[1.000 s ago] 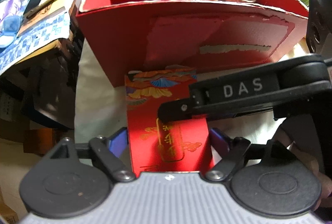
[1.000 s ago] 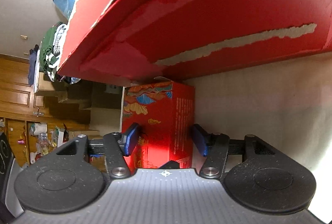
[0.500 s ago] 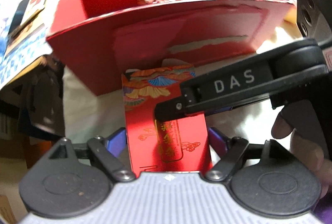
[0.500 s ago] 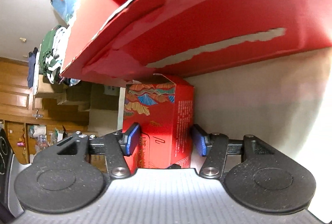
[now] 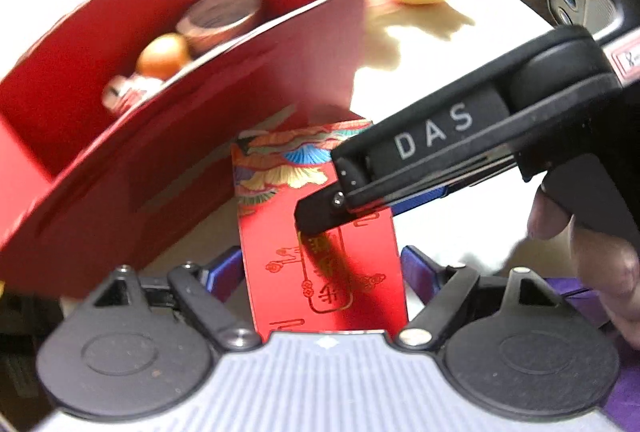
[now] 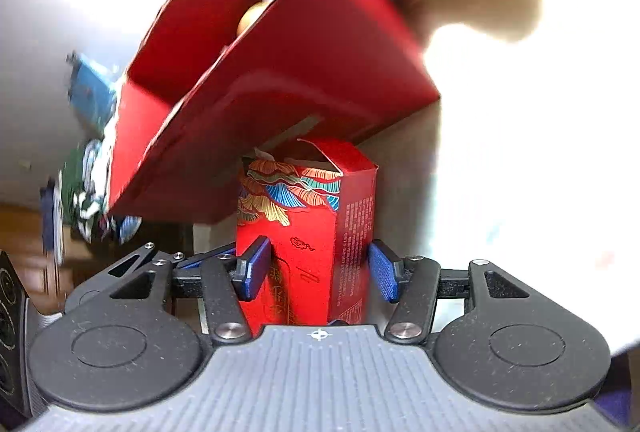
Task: Organize objects
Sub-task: 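Lift the carton with the right gripper up over the box rim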
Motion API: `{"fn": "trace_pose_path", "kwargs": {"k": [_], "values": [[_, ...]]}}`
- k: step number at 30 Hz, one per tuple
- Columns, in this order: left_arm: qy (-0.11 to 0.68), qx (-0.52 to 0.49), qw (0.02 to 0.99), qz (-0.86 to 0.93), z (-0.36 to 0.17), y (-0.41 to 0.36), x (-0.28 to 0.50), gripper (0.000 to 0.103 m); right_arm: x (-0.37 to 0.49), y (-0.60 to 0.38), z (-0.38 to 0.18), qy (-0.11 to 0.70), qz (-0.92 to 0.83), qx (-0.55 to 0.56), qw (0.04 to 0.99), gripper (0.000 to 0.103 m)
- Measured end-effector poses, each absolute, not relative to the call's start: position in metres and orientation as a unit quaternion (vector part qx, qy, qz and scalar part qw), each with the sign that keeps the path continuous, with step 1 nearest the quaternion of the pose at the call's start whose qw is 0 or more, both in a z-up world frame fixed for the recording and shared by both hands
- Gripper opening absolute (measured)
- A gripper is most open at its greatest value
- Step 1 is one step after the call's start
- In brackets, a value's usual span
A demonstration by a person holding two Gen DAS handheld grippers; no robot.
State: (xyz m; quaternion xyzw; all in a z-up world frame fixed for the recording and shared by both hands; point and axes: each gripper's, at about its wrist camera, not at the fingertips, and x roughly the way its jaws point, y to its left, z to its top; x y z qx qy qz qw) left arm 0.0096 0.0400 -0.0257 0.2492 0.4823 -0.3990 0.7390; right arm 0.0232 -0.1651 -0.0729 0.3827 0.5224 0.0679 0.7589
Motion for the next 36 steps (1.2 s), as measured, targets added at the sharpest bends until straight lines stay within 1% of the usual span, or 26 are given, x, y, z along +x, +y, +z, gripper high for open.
{"fn": "trace_pose_path", "kwargs": {"k": [8,13,17,22,26,30,36], "values": [[0.429,0.279,0.718,-0.472,-0.007,-0.004,-0.010,0.082,-0.010,-0.204,-0.047,0.477,0.000,0.396,0.784,0.057],[0.396,0.270,0.718,-0.505,0.017,-0.026,-0.017,0.082,-0.026,-0.226,-0.024,0.438,-0.035,0.401,0.804,0.057],[0.350,0.264,0.739,-0.512,0.042,-0.032,-0.018,0.082,-0.027,-0.231,0.004,0.393,-0.043,0.379,0.837,0.057],[0.306,0.241,0.775,-0.498,0.075,-0.026,-0.008,0.082,-0.013,-0.227,0.030,0.336,-0.022,0.363,0.869,0.057],[0.281,0.219,0.808,-0.470,0.095,-0.013,0.008,0.082,0.011,-0.215,0.045,0.306,0.015,0.350,0.885,0.057],[0.275,0.204,0.836,-0.429,0.104,0.001,0.026,0.082,0.043,-0.195,0.052,0.297,0.056,0.324,0.897,0.057],[0.287,0.183,0.865,-0.370,0.098,0.029,0.061,0.082,0.089,-0.160,0.051,0.307,0.117,0.284,0.901,0.057]]}}
